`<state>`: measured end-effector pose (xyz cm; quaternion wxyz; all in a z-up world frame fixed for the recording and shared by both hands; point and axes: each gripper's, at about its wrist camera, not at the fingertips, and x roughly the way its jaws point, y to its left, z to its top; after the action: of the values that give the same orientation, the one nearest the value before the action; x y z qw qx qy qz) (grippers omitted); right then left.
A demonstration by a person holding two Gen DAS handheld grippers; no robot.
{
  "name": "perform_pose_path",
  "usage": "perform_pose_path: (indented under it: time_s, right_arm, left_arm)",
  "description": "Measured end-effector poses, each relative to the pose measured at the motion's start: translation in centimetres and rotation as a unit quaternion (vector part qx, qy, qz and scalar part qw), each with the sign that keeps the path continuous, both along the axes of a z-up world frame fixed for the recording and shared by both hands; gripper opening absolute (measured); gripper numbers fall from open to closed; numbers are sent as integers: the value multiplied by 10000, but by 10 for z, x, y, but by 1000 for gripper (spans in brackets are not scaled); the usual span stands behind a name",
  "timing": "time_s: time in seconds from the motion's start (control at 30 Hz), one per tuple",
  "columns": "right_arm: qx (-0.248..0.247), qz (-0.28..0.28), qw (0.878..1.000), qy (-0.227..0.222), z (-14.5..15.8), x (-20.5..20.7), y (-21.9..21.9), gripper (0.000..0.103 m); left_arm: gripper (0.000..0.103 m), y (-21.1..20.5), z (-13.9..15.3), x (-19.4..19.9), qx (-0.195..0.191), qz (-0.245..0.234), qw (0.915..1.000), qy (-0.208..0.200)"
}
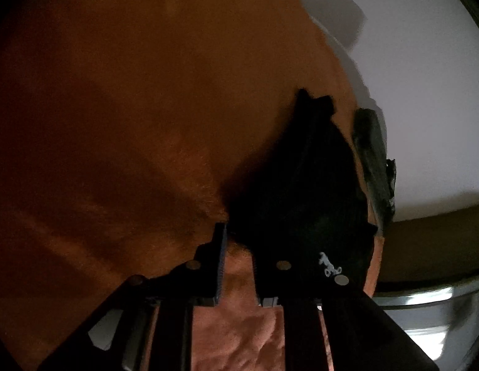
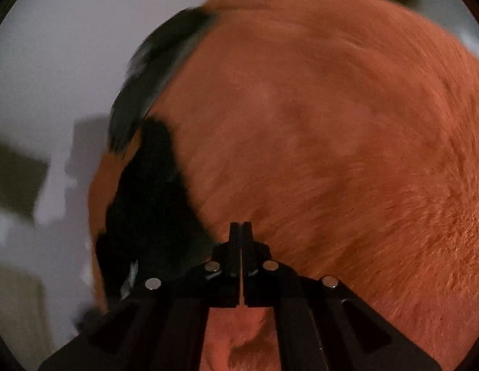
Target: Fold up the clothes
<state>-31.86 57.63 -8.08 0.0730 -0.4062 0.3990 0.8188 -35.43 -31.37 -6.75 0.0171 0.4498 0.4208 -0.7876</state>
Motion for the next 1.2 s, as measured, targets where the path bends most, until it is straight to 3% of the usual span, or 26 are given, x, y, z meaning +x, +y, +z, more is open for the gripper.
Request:
perform_pose_path:
  time_s: [0.07, 0.17, 0.27, 0.33, 0.43, 0.5, 0.53, 0.57, 0.67, 0.87, 1.0, 1.13, 1.2]
  right_arm:
    - [423, 838, 9956, -17, 7, -17, -48, 1]
    - [823, 2179, 9724, 108, 13, -50, -132, 1]
    - [703, 2938, 9531, 167, 9, -79, -190, 1]
    - [593, 3202, 9454, 163, 3, -98, -217, 1]
    - [791, 3368, 9382, -42, -13, -116, -234, 1]
    - [929, 3320, 9383, -272, -28, -124, -231, 0]
    - [998, 3295, 9381, -387, -36, -127, -230, 0]
    - [1055, 3156, 9421, -421, -38, -126, -220, 0]
    - [1212, 2596, 9571, -426, -36, -115, -178, 0]
    - [1161, 1677, 9777, -503, -46, -79, -80, 0]
    - [998, 1506, 9827, -413, -44, -71, -57, 0]
    - [1321, 1332, 9814, -406, -35, -67, -50, 0]
    - [1005, 1139, 9875, -421, -42, -65, -41, 0]
  left_arm:
    - [17, 34, 17, -7, -340, -724, 9967, 165]
    - [17, 100, 29, -27, -600, -1902, 9792, 359]
    - [17, 170, 15, -44, -608, -2860, 9555, 396]
    - [17, 198, 6, -57, -631, -3105, 9477, 381]
    - [17, 211, -10, -74, -695, -3087, 9481, 308]
    - [17, 212, -30, -83, -941, -3062, 9473, -6]
    - [12, 207, -39, -83, -918, -3054, 9478, -87]
    - [3, 199, -45, -82, -860, -3039, 9488, -81]
    - [3, 175, -44, -72, -898, -2968, 9507, -24]
    - [3, 106, -37, -62, -1203, -2370, 9640, -131]
    - [3, 69, -37, -66, -1195, -2001, 9722, -203]
    - [3, 48, -31, -65, -1220, -1742, 9768, -248]
    - [3, 35, -30, -63, -1158, -1662, 9790, -208]
